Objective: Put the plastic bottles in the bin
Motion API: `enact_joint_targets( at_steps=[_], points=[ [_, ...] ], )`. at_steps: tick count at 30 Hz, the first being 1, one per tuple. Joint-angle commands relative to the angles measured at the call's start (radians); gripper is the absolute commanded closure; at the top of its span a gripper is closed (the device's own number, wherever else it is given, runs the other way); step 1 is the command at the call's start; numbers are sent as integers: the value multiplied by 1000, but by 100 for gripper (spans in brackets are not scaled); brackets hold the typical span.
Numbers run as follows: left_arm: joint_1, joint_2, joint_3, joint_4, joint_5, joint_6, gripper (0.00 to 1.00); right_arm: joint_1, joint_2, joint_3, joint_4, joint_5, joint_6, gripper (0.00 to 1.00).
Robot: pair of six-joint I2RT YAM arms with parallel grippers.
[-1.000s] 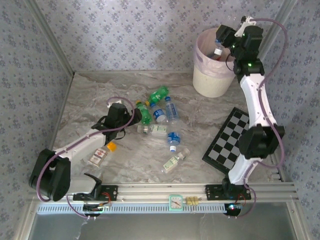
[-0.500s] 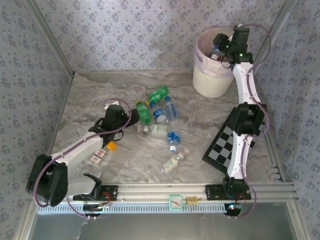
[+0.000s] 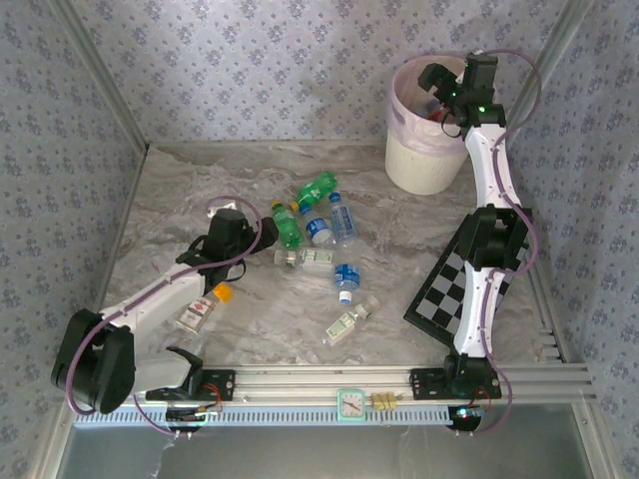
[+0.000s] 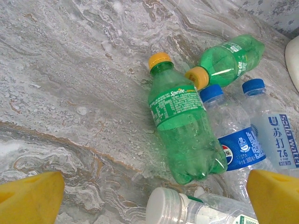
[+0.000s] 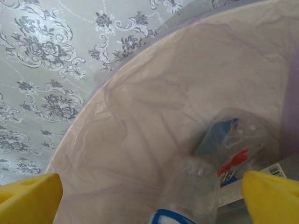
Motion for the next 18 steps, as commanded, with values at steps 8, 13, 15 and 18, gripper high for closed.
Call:
enact_joint_targets(
  at_steps=[8,13,15,18],
  points=[
    [4,-46,-3,36,127,54,0,17,-177,-66,-12,65,-60,0],
    [-15,-63,3,40,207,108,0,50,-328,-243,56,87,-100,0],
    [-38,-71,6,34,228,142,0,64,-397,-331,86,87,-112,0],
    [-96,-73,25,-10,245,209,0,97,-495,-474,123,110,-117,0]
  ],
)
